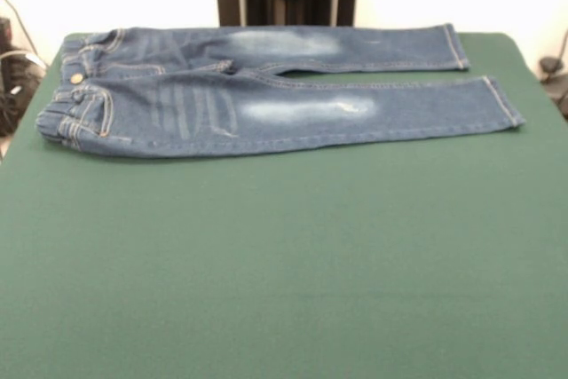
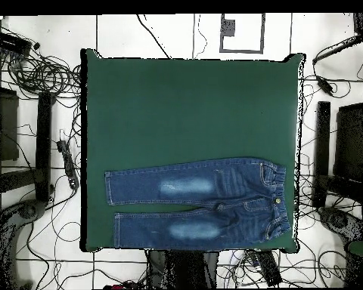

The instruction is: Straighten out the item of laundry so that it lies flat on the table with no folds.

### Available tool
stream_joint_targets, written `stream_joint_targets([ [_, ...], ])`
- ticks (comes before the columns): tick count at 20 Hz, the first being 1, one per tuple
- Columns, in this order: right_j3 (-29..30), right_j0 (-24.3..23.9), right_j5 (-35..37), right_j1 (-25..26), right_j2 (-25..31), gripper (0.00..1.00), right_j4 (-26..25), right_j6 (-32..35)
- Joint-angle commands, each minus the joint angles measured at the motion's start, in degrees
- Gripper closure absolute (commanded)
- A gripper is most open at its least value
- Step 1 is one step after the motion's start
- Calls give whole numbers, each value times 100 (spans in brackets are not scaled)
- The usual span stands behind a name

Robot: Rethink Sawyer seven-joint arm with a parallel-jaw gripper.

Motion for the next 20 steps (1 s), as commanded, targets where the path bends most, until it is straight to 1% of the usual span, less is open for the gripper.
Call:
stream_joint_targets([
  [1,-753,-1,-121,359,259,100,59,1259],
  [3,-674,57,-417,564,243,100,-24,1435],
  [6,-618,199,-993,1035,191,100,-207,1768],
  [11,-547,567,-1855,1757,118,100,-394,2305],
  [18,-324,1144,-2553,2282,154,100,-359,2971],
  [20,-257,1304,-2665,2344,207,100,-288,3137],
])
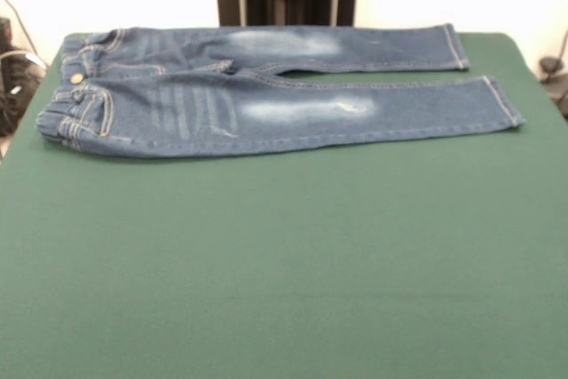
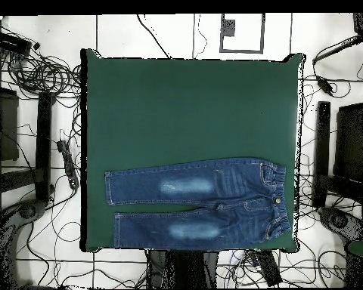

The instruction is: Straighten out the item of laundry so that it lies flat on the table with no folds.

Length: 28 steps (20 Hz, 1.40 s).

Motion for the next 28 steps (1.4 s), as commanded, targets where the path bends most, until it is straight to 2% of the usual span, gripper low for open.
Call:
stream_joint_targets([
  [1,-185,555,-643,821,261,100,267,2383],
  [5,-55,784,-703,788,364,100,405,2563],
  [10,-86,788,-629,733,362,100,438,2533],
  [18,-498,130,-100,486,263,100,227,1904],
  [21,-675,117,-346,846,209,100,157,1990],
  [25,-985,262,-1055,1816,-39,100,-118,2305],
  [28,-1140,474,-1354,2323,-69,100,-44,2531],
])
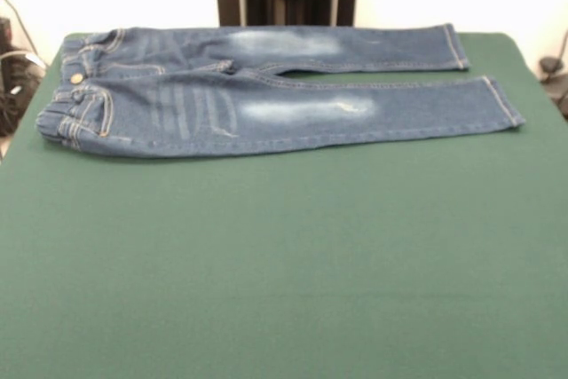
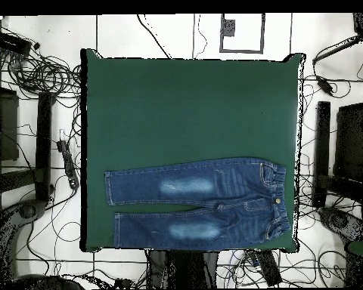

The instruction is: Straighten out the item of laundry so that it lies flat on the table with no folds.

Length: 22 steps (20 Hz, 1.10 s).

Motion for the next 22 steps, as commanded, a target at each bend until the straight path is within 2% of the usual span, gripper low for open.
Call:
stream_joint_targets([
  [1,-1002,236,339,1923,64,100,175,1511],
  [5,-1355,199,32,2464,138,100,182,1543],
  [10,-1380,-51,-201,2635,237,100,240,1265],
  [22,-1116,-468,-88,2331,281,100,173,928],
])
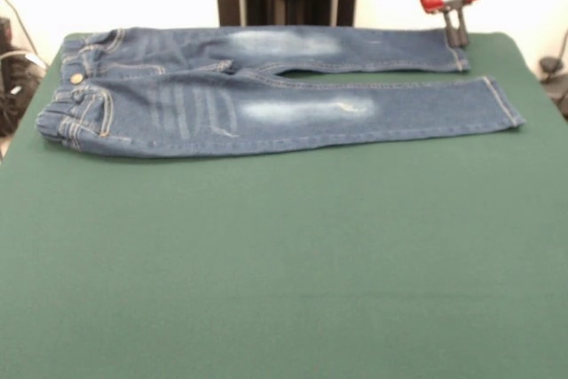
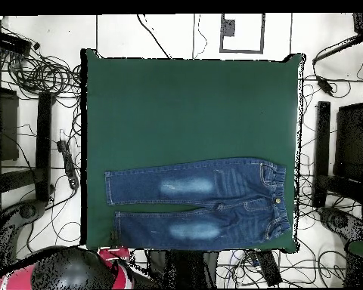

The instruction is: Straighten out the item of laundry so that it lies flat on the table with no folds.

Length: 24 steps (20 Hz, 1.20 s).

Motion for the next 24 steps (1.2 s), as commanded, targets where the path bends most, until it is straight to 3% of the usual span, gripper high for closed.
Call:
stream_joint_targets([
  [1,632,-312,2356,1183,452,100,209,936],
  [17,1033,-586,2743,690,891,100,549,810],
  [24,1123,-465,2683,570,1033,100,789,977],
])
